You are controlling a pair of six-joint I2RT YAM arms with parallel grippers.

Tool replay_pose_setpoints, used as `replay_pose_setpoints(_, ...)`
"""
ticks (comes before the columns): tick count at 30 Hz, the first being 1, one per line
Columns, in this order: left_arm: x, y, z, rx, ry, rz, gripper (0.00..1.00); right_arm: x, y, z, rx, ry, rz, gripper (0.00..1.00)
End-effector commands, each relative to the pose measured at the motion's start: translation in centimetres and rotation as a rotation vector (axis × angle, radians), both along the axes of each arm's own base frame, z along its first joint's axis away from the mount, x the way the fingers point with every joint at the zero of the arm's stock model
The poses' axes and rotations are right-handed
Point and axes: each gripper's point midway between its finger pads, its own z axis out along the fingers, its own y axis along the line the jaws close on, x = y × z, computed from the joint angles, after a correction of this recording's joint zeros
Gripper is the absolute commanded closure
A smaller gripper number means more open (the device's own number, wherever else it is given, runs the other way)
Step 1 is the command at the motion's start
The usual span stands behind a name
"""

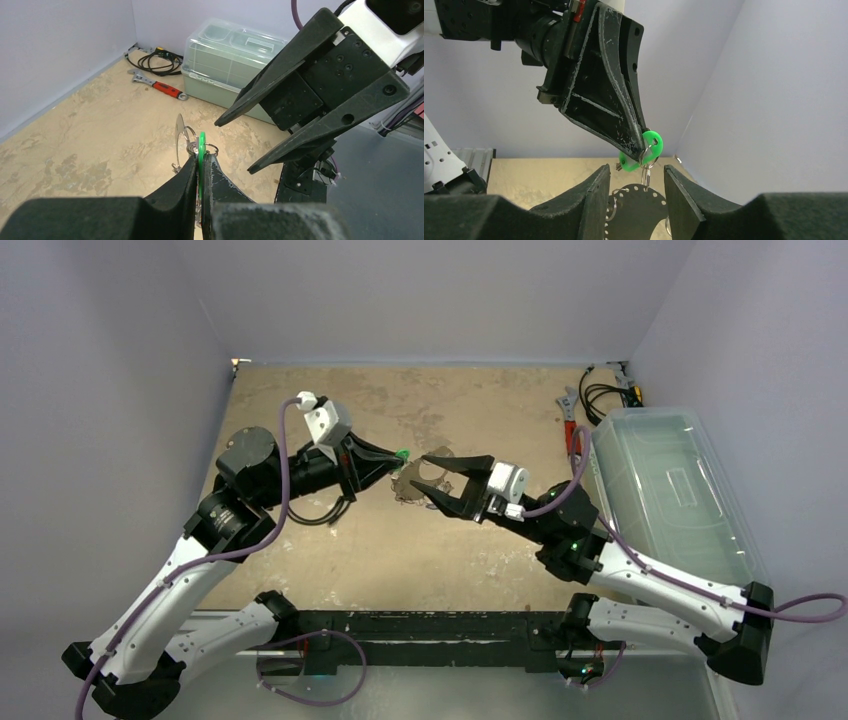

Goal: Put the keys on the keyring

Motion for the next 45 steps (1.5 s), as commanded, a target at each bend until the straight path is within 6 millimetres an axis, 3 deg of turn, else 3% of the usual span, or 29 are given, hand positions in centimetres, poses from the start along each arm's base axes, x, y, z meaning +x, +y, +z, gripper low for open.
replay_pose_setpoints(1, -1.0, 0.1, 2.2, -0.036, -0.099, -0.043, 1.00, 0.4, -0.2, 1.5, 0.030, -0.015, -0.028, 0.52)
replay_pose_setpoints(6, -1.5, 0.0, 2.3, -0.036, -0.109, -0.071, 1.00, 0.9, 0.8, 1.1, -0.004, -0.022, -0.028, 0.53)
replay_pose_setpoints(18, -2.2, 0.1, 2.4, -0.032, -0.123, -0.095, 1.00, 1.4, 1.8, 0.7, -0.021, -0.029, -0.025, 0.84)
replay_pose_setpoints(22, -2.4, 0.1, 2.4, -0.031, -0.127, -0.106, 1.00, 1.3, 1.9, 0.7, -0.023, -0.035, -0.021, 1.00)
replay_pose_setpoints(30, -2.2, 1.0, 2.0, -0.015, -0.150, -0.057, 1.00, 1.7, 0.0, 1.8, 0.038, -0.039, -0.090, 1.00)
replay_pose_setpoints(45, -0.3, 2.5, -1.5, 0.025, -0.102, 0.091, 1.00, 0.3, -3.4, 3.2, 0.103, -0.053, -0.116, 1.00)
